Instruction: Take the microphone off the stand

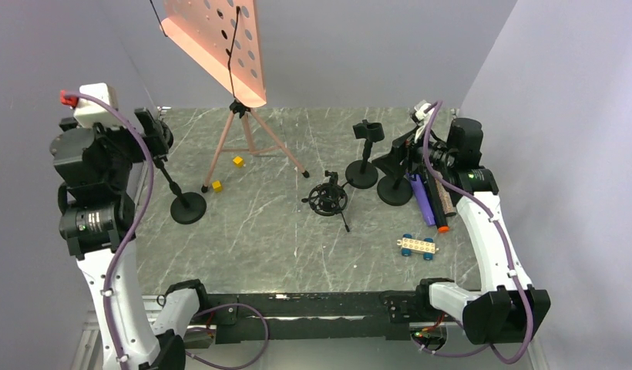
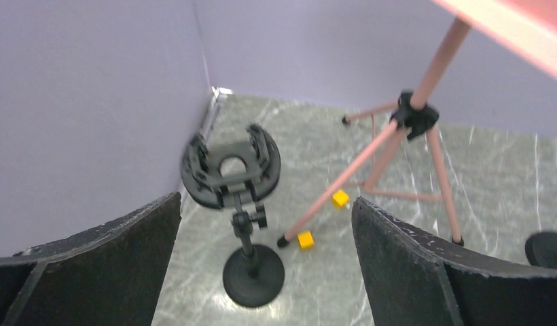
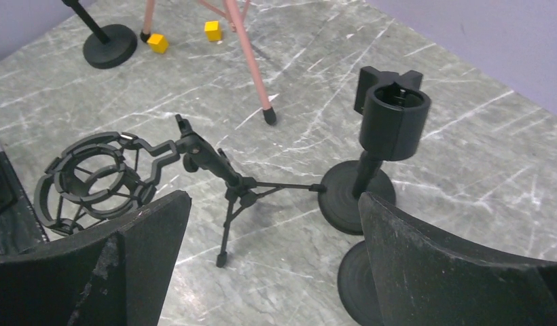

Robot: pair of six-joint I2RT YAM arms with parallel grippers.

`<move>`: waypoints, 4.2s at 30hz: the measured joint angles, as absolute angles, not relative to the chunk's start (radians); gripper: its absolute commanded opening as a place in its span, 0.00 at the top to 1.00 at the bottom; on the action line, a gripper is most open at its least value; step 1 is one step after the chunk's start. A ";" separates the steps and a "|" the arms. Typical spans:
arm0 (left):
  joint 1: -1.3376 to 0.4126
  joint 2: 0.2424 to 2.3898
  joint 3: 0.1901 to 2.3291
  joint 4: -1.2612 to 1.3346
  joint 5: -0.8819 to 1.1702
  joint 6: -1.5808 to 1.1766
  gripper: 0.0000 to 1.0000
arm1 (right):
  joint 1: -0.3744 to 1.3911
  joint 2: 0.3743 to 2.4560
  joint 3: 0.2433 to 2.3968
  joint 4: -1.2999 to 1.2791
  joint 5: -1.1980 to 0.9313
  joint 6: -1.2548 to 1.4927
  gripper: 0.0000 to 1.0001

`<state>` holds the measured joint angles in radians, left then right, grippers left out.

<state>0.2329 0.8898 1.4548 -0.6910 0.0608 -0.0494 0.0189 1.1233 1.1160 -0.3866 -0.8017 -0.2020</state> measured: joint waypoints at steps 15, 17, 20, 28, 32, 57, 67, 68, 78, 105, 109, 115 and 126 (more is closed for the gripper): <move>0.372 1.238 1.520 -0.702 -0.017 -0.173 0.22 | 0.047 1.106 1.082 -0.334 -0.816 -0.142 0.00; 0.411 1.242 1.518 -0.714 -0.022 -0.197 0.29 | 0.047 1.091 1.062 -0.330 -0.816 -0.134 0.00; 0.454 1.238 1.513 -0.709 -0.016 -0.216 0.32 | 0.047 1.081 1.036 -0.320 -0.816 -0.126 0.00; 0.464 1.245 1.459 -0.701 0.027 -0.223 0.34 | 0.048 1.081 1.030 -0.331 -0.816 -0.142 0.00; 0.464 1.259 1.457 -0.702 0.030 -0.223 0.33 | 0.048 1.081 1.031 -0.344 -0.817 -0.149 0.00; 0.460 1.235 1.442 -0.690 0.152 -0.253 0.94 | 0.048 1.082 1.031 -0.342 -0.817 -0.129 0.00; 0.460 1.097 1.374 -0.722 0.347 -0.250 1.00 | 0.055 1.113 1.031 -0.342 -0.822 -0.111 0.00; 0.460 1.081 1.360 -0.718 0.381 -0.250 1.00 | 0.057 1.113 1.031 -0.342 -0.822 -0.111 0.00; 0.460 1.019 1.313 -0.745 0.636 -0.250 1.00 | 0.080 1.113 1.036 -0.339 -0.833 -0.099 0.00; 0.084 0.927 1.124 -0.627 1.029 -0.254 1.00 | 0.338 1.188 1.282 -0.464 -0.927 -0.224 0.00; 0.020 0.960 1.117 -0.581 1.056 -0.262 1.00 | 0.411 1.240 1.426 -0.499 -0.929 -0.260 0.00; -0.053 1.036 1.165 -0.562 1.084 -0.284 1.00 | 0.483 1.324 1.576 -0.511 -0.929 -0.249 0.01; -0.096 0.990 1.122 -0.495 1.046 -0.316 0.73 | 0.570 1.388 1.591 -0.523 -0.896 -0.171 0.02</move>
<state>-0.0959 0.9897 1.1225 -0.4953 1.0462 -0.3161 0.5701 1.3884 1.5909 -0.5228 -0.8959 -0.1711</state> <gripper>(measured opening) 0.153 0.982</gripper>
